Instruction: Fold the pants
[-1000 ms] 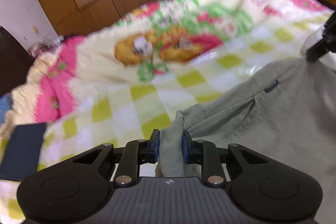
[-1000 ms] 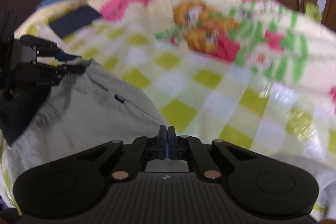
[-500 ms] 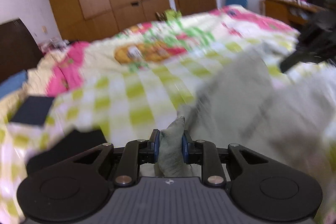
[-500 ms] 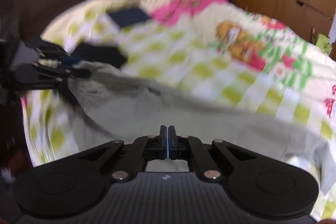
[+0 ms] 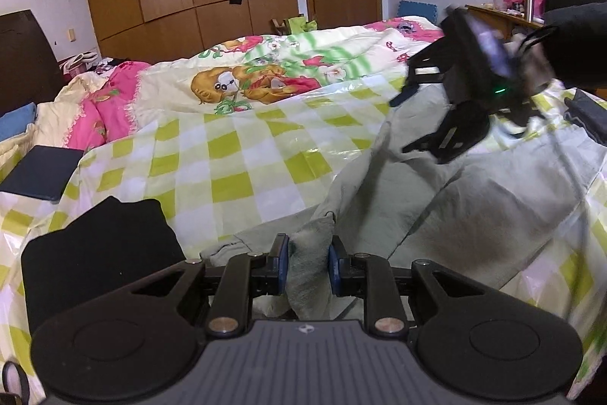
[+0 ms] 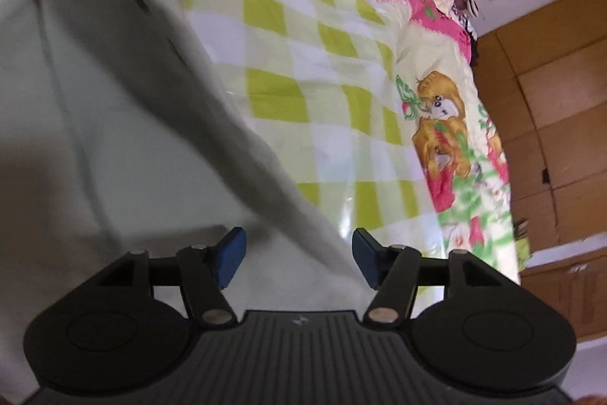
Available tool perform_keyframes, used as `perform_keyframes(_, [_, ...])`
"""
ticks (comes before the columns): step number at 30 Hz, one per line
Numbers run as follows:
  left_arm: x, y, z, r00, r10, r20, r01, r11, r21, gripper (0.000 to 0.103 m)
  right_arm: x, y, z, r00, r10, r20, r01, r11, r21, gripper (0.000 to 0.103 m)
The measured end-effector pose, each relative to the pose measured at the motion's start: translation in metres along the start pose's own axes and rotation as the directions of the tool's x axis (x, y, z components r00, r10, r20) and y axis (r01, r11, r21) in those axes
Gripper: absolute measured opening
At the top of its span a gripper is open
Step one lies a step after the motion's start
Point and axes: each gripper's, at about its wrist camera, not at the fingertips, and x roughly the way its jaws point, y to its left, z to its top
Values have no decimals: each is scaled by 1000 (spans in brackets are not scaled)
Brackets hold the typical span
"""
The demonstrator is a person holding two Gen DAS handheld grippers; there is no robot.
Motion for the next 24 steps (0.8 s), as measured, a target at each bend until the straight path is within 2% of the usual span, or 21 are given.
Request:
perform_keyframes(3, [0, 1, 1, 1000, 1, -7, -1, 1000, 15, 37, 16, -2, 3, 999, 39, -1, -39, 999, -13, 61])
perform_keyframes(4, [-1, 1, 1, 1000, 1, -10, -1, 1000, 18, 37, 20, -1, 4, 998, 55, -14, -55, 998, -27, 55])
perform_keyframes(5, [-1, 1, 1, 1000, 2, -13, -2, 1000, 22, 37, 24, 1, 4, 997, 61, -38, -63, 997, -40, 44])
perform_keyframes(6, [-1, 1, 1, 1000, 6, -16, -6, 1000, 25, 37, 28, -1, 5, 995, 65, -72, -66, 998, -20, 6])
perform_keyframes(7, [0, 2, 1, 1000, 9, -19, -8, 1000, 27, 37, 29, -8, 4, 992, 86, -93, -83, 996, 37, 1])
perform_keyframes(9, [7, 5, 5, 1000, 18, -25, -18, 999, 38, 37, 20, -21, -2, 991, 98, -93, -85, 988, 129, 1])
perform_keyframes(12, [24, 8, 24, 999, 49, -13, -47, 996, 82, 37, 2, -53, -11, 994, 59, -97, -29, 957, 287, 0])
perform_keyframes(15, [44, 15, 56, 994, 101, 36, -105, 986, 126, 37, -27, -93, -16, 996, -24, -91, 59, 911, 408, 0])
perform_keyframes(18, [55, 26, 90, 982, 158, 99, -169, 978, 124, 37, -70, -124, -20, 989, -126, -74, 146, 869, 473, 0])
perform_keyframes(21, [49, 31, 109, 969, 190, 157, -208, 973, 105, 37, -117, -123, -24, 982, -185, -43, 181, 843, 507, 1])
perform_keyframes(24, [30, 25, 99, 966, 179, 186, -201, 974, 106, 37, -154, -80, -28, 983, -182, -24, 171, 854, 491, 1])
